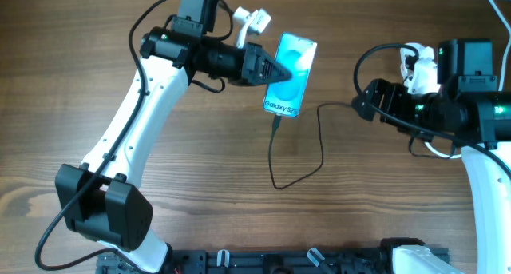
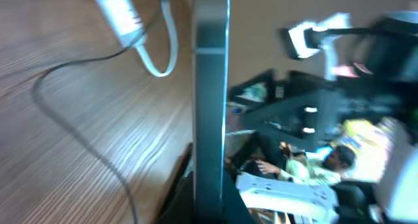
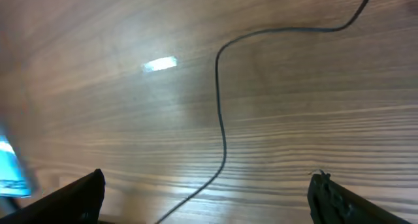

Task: Plug charger to phone and switch on socket
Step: 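Release the plug and pull the right gripper away to the right, then lower the phone flat onto the table with the left gripper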

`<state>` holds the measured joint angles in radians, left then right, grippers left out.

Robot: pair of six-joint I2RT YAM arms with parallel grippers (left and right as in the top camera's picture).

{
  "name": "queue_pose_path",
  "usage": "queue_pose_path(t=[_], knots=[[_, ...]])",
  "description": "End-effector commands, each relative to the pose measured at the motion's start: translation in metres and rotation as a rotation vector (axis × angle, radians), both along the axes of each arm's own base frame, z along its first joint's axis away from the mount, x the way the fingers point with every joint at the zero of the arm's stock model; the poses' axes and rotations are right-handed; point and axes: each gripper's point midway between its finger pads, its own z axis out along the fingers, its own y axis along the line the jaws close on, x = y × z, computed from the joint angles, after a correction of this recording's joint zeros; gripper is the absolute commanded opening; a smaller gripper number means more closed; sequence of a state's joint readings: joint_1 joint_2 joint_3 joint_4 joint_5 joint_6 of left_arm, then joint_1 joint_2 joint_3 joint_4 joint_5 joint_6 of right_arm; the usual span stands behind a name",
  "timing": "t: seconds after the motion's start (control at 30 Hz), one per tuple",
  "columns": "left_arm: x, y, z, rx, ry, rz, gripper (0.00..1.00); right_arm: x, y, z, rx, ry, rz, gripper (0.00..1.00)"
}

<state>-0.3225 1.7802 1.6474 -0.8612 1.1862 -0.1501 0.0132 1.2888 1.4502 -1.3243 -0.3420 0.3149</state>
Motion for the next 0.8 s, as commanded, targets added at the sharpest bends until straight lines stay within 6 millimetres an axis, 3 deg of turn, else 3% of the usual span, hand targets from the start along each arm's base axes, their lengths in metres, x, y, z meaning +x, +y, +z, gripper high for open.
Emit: queue_pose_path(t=[0.0,0.23,0.37,0.6,0.77], knots=[[-0.018,-0.002,0.035,-0.146,-0.057,-0.099,0.04,0.001,-0.004,-0.002,-0.036,-0.003,0.037,1.00],[-0.001,0.000,0.031,-0.106,-0.137,-0.047,0.04,0.000,-0.003,-0.008,-0.035,0.029,0.038,1.00],[0.017,0.019,0.030,-0.095,-0.155,0.016,0.04,-0.004,-0.003,-0.018,-0.035,0.062,0.039,1.00],[0.026,0.034,0.028,-0.088,-0.142,0.058,0.04,-0.006,-0.003,-0.028,-0.032,0.092,0.037,1.00],[0.042,0.050,-0.015,0.153,0.008,0.243,0.04,-0.003,-0.002,-0.030,-0.028,0.090,0.037,1.00]])
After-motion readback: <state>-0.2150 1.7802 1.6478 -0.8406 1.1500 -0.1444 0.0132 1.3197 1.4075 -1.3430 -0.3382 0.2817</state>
